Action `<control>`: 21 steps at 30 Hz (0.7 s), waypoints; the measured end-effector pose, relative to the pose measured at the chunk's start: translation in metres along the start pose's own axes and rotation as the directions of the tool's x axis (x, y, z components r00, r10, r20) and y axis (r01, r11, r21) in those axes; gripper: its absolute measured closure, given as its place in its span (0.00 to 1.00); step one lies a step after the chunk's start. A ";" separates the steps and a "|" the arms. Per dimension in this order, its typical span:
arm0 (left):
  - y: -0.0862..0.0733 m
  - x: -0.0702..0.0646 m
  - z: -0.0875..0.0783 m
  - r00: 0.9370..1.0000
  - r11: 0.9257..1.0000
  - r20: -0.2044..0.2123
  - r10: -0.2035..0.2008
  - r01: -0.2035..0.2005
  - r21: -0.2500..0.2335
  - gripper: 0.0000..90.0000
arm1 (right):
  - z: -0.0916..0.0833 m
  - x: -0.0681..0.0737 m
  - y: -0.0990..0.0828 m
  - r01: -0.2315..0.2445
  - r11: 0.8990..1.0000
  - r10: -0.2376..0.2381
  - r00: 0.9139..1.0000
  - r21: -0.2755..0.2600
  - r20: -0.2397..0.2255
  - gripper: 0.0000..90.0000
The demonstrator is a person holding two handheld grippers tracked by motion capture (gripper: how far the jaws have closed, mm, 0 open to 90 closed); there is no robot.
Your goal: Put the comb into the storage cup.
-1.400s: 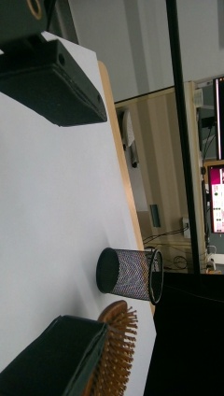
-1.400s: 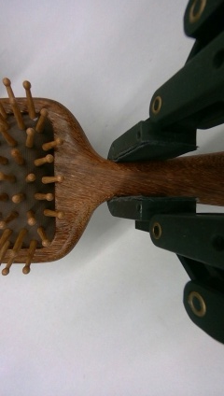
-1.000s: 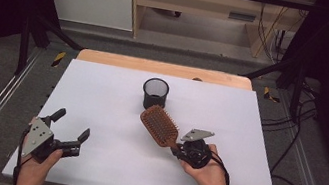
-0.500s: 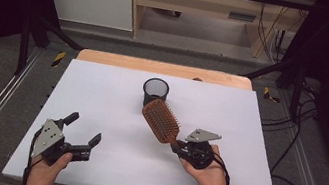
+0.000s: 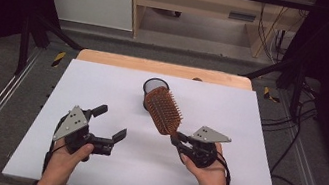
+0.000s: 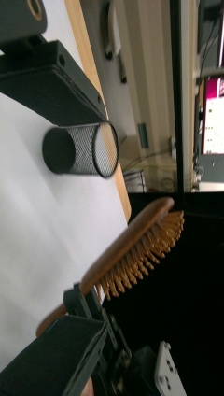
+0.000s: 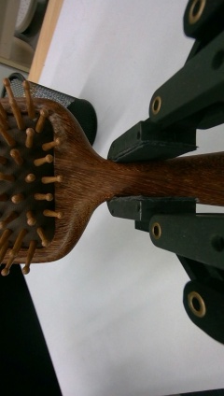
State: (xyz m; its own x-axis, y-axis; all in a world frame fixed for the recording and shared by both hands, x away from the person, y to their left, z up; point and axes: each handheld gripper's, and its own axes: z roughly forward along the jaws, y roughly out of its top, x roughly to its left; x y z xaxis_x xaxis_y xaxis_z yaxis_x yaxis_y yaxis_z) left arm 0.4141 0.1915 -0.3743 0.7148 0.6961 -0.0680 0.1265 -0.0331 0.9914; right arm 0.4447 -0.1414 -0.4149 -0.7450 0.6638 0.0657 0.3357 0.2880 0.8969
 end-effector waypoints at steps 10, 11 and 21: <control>0.020 -0.009 0.034 0.994 0.995 0.044 -0.099 0.099 0.012 0.04 | -0.001 0.005 0.001 0.015 0.999 -0.015 1.000 -0.030 0.006 0.81; 0.022 -0.009 0.037 0.993 0.994 0.046 -0.105 0.105 0.015 0.04 | 0.000 0.007 0.002 0.017 0.999 -0.017 1.000 -0.032 0.005 0.81; 0.026 -0.007 0.043 0.983 0.984 0.060 -0.176 0.176 0.005 0.04 | 0.005 0.019 0.006 0.053 0.997 -0.053 0.999 -0.058 -0.007 0.81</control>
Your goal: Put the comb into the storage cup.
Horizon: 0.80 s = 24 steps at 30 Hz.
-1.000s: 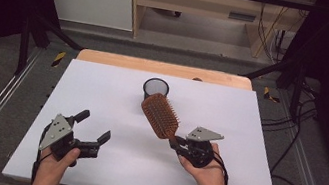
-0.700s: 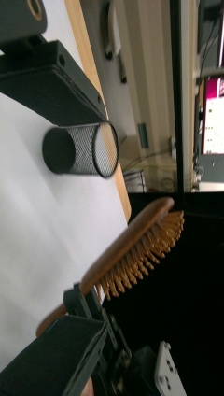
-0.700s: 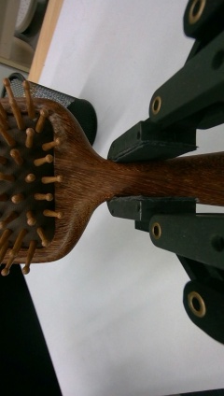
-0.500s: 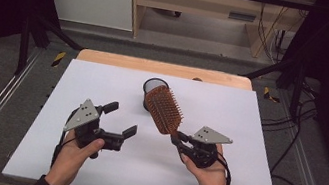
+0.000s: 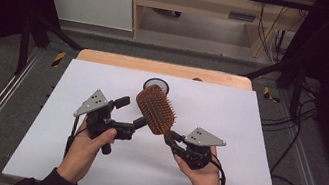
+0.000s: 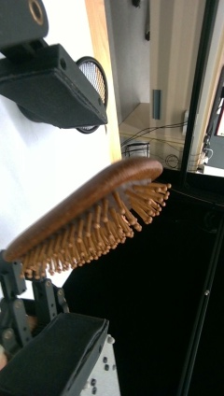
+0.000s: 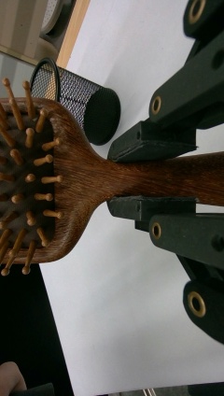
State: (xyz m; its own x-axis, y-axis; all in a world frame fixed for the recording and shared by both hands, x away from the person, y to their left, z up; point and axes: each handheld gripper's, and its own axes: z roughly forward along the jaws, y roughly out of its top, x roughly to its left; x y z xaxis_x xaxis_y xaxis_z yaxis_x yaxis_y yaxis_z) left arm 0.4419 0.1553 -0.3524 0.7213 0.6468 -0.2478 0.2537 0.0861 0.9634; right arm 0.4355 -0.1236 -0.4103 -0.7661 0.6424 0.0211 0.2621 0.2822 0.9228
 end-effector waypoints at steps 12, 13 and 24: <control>0.001 0.003 0.006 1.000 1.000 -0.014 -0.017 0.017 0.000 0.05 | 0.005 0.005 0.002 0.000 1.000 0.000 1.000 -0.019 0.000 0.81; 0.002 0.003 0.007 1.000 1.000 -0.013 -0.021 0.021 0.001 0.06 | 0.005 0.006 0.002 0.004 1.000 -0.004 1.000 -0.019 -0.002 0.81; 0.018 0.002 0.018 0.997 0.997 0.017 -0.080 0.080 0.014 0.17 | 0.004 0.009 0.003 0.010 0.999 -0.010 1.000 -0.037 -0.012 0.81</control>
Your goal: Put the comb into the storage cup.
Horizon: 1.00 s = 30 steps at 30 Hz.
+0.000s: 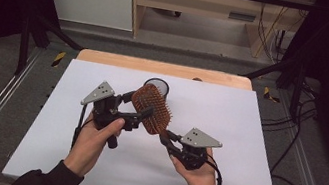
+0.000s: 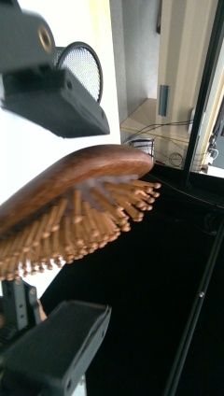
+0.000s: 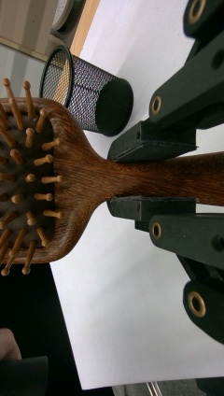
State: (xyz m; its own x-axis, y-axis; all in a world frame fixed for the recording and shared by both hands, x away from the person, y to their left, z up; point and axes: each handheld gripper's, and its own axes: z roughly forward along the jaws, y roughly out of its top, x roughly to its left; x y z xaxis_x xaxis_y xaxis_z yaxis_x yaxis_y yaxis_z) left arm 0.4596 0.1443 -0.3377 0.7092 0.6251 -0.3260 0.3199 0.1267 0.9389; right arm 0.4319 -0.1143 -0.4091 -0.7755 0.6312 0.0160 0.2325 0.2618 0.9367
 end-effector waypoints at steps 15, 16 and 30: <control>0.006 0.007 0.009 0.995 0.995 -0.020 -0.099 0.099 -0.002 0.34 | 0.000 0.002 0.001 0.001 1.000 -0.001 1.000 -0.023 -0.002 0.81; 0.006 0.008 0.009 0.995 0.995 -0.021 -0.102 0.102 -0.004 0.36 | 0.000 0.002 0.001 0.001 1.000 -0.001 1.000 -0.021 -0.002 0.81; 0.006 0.004 0.011 0.991 0.993 -0.054 -0.122 0.122 -0.007 0.49 | 0.002 0.002 -0.001 0.003 1.000 -0.003 1.000 -0.008 0.000 0.81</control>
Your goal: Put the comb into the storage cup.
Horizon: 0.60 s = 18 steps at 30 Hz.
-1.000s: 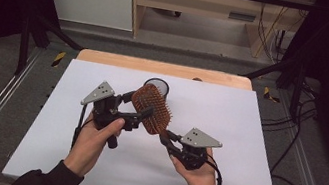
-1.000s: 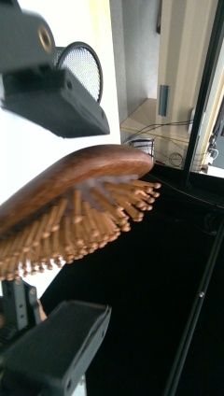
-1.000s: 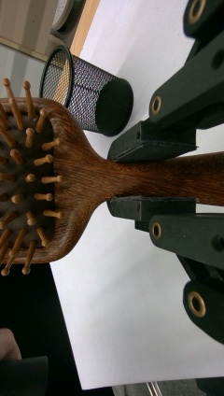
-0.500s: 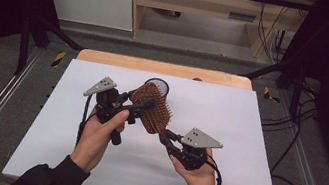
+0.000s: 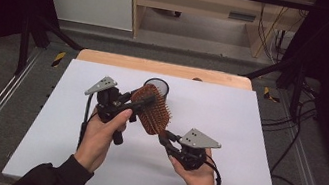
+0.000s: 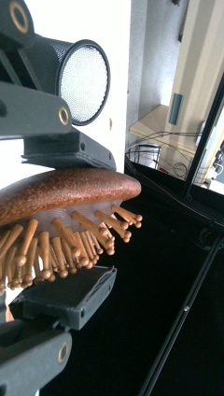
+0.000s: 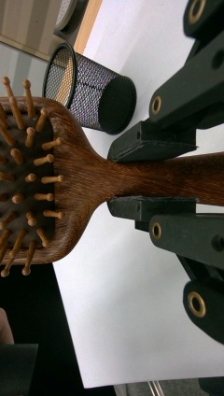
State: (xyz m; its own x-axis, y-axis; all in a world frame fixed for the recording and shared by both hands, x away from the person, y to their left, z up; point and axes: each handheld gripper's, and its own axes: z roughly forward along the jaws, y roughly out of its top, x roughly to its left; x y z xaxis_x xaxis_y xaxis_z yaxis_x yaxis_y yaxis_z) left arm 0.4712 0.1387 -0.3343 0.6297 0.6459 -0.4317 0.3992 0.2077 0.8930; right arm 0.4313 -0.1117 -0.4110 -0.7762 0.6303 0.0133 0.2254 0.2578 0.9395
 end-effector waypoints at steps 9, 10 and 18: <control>0.000 -0.006 0.002 1.000 1.000 0.006 0.008 -0.008 -0.010 0.54 | 0.001 0.000 -0.001 0.000 1.000 0.000 1.000 0.006 0.001 0.81; 0.000 -0.007 0.002 1.000 1.000 0.008 0.009 -0.009 -0.009 0.55 | 0.001 -0.001 -0.001 0.000 1.000 0.000 1.000 0.007 0.001 0.81; 0.000 -0.006 0.002 1.000 1.000 0.023 -0.009 0.009 -0.004 0.56 | 0.001 0.000 -0.001 0.002 1.000 -0.002 1.000 0.012 0.005 0.81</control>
State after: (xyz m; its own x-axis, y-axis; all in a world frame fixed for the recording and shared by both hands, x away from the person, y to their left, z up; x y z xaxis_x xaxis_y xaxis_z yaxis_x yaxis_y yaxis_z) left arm 0.4693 0.1333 -0.3320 0.6410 0.6269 -0.4428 0.4028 0.2163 0.8894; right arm 0.4318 -0.1117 -0.4126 -0.7738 0.6333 0.0094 0.2305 0.2678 0.9355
